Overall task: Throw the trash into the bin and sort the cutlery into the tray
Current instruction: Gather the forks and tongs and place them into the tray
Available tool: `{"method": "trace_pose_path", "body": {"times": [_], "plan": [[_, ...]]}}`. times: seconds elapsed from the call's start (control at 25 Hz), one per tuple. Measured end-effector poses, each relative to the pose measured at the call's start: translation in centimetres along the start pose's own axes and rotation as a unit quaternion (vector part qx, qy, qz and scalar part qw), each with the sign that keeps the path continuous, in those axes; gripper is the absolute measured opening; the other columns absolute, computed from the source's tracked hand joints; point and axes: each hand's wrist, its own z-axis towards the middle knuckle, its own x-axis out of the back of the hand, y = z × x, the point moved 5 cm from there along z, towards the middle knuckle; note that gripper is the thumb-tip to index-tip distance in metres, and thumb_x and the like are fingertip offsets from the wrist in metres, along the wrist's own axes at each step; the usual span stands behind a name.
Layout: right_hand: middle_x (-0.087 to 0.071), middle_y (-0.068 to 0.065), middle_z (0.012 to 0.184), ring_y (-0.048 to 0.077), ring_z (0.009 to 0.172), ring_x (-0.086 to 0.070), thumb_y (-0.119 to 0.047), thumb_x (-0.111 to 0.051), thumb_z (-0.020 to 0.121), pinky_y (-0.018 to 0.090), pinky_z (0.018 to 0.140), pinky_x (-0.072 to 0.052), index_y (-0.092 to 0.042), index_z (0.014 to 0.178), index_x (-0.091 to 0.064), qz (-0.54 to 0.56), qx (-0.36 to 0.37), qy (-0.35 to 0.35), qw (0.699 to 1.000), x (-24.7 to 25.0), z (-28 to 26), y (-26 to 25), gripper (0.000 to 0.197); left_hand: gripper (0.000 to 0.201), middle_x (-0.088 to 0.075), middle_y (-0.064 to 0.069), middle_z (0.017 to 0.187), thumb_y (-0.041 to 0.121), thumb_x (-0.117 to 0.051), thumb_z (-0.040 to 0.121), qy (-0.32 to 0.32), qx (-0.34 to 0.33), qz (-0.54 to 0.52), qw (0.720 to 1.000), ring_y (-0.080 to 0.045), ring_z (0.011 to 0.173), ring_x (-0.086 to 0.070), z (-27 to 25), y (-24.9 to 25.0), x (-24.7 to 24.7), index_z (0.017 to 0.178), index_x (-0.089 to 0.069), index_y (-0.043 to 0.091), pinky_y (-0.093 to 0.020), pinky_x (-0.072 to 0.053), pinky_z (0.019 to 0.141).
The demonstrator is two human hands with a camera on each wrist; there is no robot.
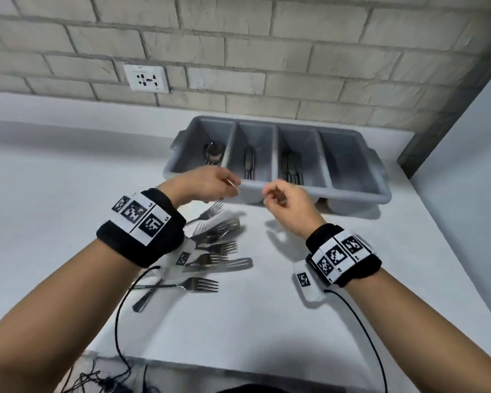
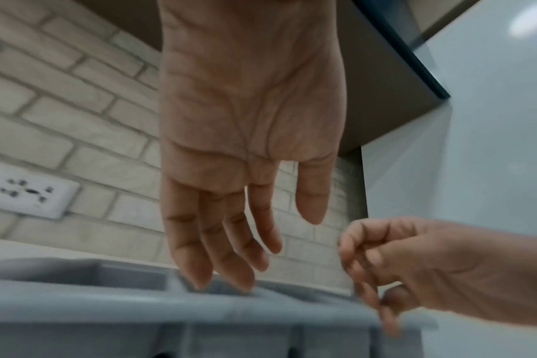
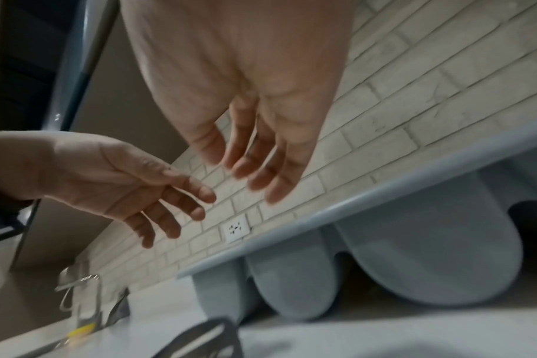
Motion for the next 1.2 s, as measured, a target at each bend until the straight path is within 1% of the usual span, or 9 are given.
{"method": "trace_pose_path", "body": {"times": [0.16, 0.28, 0.4, 0.56, 0.72, 0.84, 0.96, 1.08, 1.2], "plan": [[-0.057, 0.003, 0.111, 0.02, 0.102, -0.055, -0.022, -0.067, 0.081, 0.025, 0.084, -0.041, -0.015, 0.112, -0.063, -0.155, -0.01, -0.24, 0.958, -6.0, -2.9, 0.7, 0.032, 0.058, -0.053, -0.004, 0.131, 0.03, -0.066, 0.082, -0.047, 0.086, 0.135, 0.986, -0.022, 0.12, -0.05, -3.9, -6.7, -1.2, 0.136, -0.045, 0.018, -0.028, -0.036, 0.099], [-0.056, 0.004, 0.122, 0.016, 0.104, -0.052, -0.021, -0.071, 0.078, 0.027, 0.091, -0.042, -0.017, 0.119, -0.06, -0.23, 0.007, -0.301, 0.925, -8.8, -3.9, 1.0, 0.043, 0.083, -0.048, -0.006, 0.138, 0.031, -0.077, 0.07, -0.075, 0.148, 0.178, 0.97, -0.025, 0.121, -0.049, -6.0, -11.4, -2.4, 0.141, -0.035, 0.02, -0.031, -0.04, 0.097], [-0.055, 0.004, 0.119, 0.017, 0.104, -0.053, -0.009, -0.065, 0.079, 0.028, 0.09, -0.045, -0.018, 0.115, -0.065, -0.261, 0.009, -0.275, 0.925, -9.6, -4.1, 0.8, 0.037, 0.079, -0.054, -0.007, 0.127, 0.025, -0.078, 0.066, -0.061, 0.159, 0.216, 0.961, -0.025, 0.109, -0.055, -6.7, -14.2, -3.5, 0.136, -0.041, 0.016, -0.034, -0.048, 0.091], [-0.059, 0.01, 0.114, 0.024, 0.107, -0.056, -0.004, -0.059, 0.081, 0.029, 0.088, -0.044, -0.008, 0.099, -0.073, -0.278, 0.011, -0.219, 0.935, -9.5, -3.9, 0.2, 0.023, 0.072, -0.055, -0.004, 0.125, 0.027, -0.076, 0.065, -0.008, 0.146, 0.233, 0.961, -0.026, 0.114, -0.055, -7.0, -15.6, -3.3, 0.13, -0.046, 0.021, -0.038, -0.049, 0.092], [-0.061, 0.012, 0.108, 0.028, 0.1, -0.059, -0.003, -0.062, 0.081, 0.029, 0.087, -0.044, -0.004, 0.097, -0.073, -0.234, -0.019, -0.152, 0.96, -8.4, -3.3, 0.5, 0.019, 0.059, -0.059, -0.004, 0.122, 0.029, -0.07, 0.072, 0.029, 0.089, 0.191, 0.977, -0.026, 0.112, -0.055, -6.9, -15.0, -2.7, 0.127, -0.05, 0.021, -0.036, -0.047, 0.092], [-0.058, 0.011, 0.111, 0.021, 0.091, -0.055, -0.005, -0.066, 0.081, 0.025, 0.085, -0.042, -0.004, 0.106, -0.066, -0.164, -0.049, -0.033, 0.985, -6.6, -3.2, 0.5, 0.025, 0.059, -0.057, -0.007, 0.123, 0.03, -0.066, 0.075, 0.07, 0.033, 0.16, 0.984, -0.027, 0.11, -0.055, -7.3, -14.5, -1.1, 0.129, -0.048, 0.018, -0.034, -0.044, 0.09], [-0.052, 0.013, 0.122, 0.024, 0.1, -0.054, -0.007, -0.064, 0.082, 0.027, 0.091, -0.041, -0.003, 0.114, -0.055, -0.132, -0.116, 0.055, 0.983, -5.2, -3.1, 1.0, 0.034, 0.06, -0.057, -0.005, 0.119, 0.034, -0.069, 0.074, 0.117, 0.011, 0.114, 0.986, -0.021, 0.094, -0.052, -8.1, -15.0, 1.0, 0.129, -0.049, 0.019, -0.03, -0.041, 0.082], [-0.053, 0.013, 0.122, 0.028, 0.111, -0.054, -0.014, -0.059, 0.085, 0.031, 0.095, -0.042, -0.006, 0.111, -0.059, -0.197, -0.148, -0.033, 0.968, -7.2, -3.1, 0.9, 0.028, 0.052, -0.057, -0.003, 0.11, 0.027, -0.071, 0.077, 0.167, 0.017, 0.028, 0.985, -0.019, 0.085, -0.05, -8.7, -16.0, 2.2, 0.125, -0.051, 0.018, -0.029, -0.039, 0.078], [-0.046, 0.01, 0.131, 0.026, 0.122, -0.045, -0.026, -0.059, 0.086, 0.036, 0.1, -0.041, -0.012, 0.121, -0.056, -0.279, -0.049, -0.179, 0.942, -11.1, -3.1, -1.6, 0.037, 0.055, -0.054, 0.0, 0.104, 0.03, -0.074, 0.073, 0.183, 0.03, -0.047, 0.982, -0.02, 0.084, -0.053, -9.0, -17.0, 2.4, 0.122, -0.053, 0.017, -0.028, -0.038, 0.077]]}}
